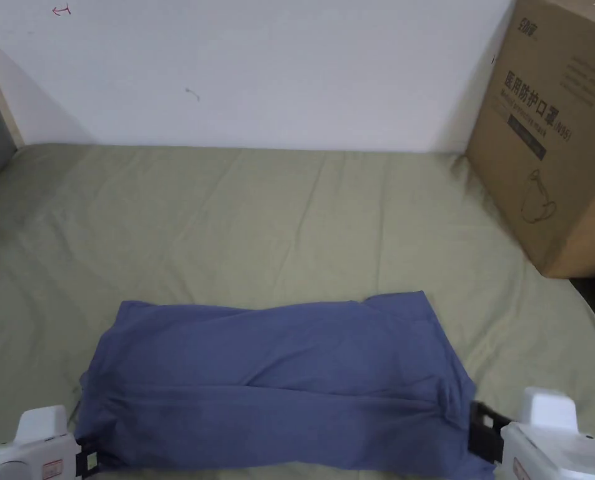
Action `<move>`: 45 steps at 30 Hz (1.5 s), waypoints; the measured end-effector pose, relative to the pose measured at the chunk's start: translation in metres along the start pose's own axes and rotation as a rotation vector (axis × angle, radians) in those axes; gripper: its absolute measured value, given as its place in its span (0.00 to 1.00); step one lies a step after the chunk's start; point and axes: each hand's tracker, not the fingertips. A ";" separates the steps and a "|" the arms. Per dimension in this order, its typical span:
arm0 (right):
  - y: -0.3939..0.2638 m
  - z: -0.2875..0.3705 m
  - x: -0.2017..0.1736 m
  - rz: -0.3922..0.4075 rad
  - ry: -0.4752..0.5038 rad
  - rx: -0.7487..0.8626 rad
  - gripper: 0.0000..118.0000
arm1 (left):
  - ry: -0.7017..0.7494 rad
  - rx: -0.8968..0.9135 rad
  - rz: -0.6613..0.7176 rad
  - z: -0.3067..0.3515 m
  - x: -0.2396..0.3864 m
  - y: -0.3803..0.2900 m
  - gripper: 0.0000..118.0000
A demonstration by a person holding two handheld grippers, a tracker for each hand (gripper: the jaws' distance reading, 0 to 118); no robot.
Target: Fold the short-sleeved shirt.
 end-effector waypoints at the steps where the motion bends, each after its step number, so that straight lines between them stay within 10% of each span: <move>1: -0.007 -0.012 0.002 -0.003 0.008 -0.050 0.71 | -0.003 0.009 0.001 0.004 0.000 0.002 0.06; 7: -0.044 -0.076 0.012 -0.098 0.032 -0.253 0.70 | -0.017 0.031 -0.004 0.014 0.000 0.009 0.06; 14: -0.050 -0.088 0.015 -0.131 0.103 -0.253 0.05 | -0.006 0.012 -0.003 0.009 -0.001 0.003 0.06; 41: -0.121 -0.006 0.047 -0.260 0.087 -0.307 0.05 | 0.049 -0.130 0.026 0.024 -0.016 -0.080 0.06; 43: -0.114 -0.002 0.045 -0.254 0.077 -0.307 0.11 | 0.059 -0.137 0.014 0.029 -0.012 -0.076 0.21; 45: -0.099 0.011 0.039 -0.175 0.048 -0.273 0.37 | 0.060 -0.136 0.026 0.040 -0.008 -0.069 0.52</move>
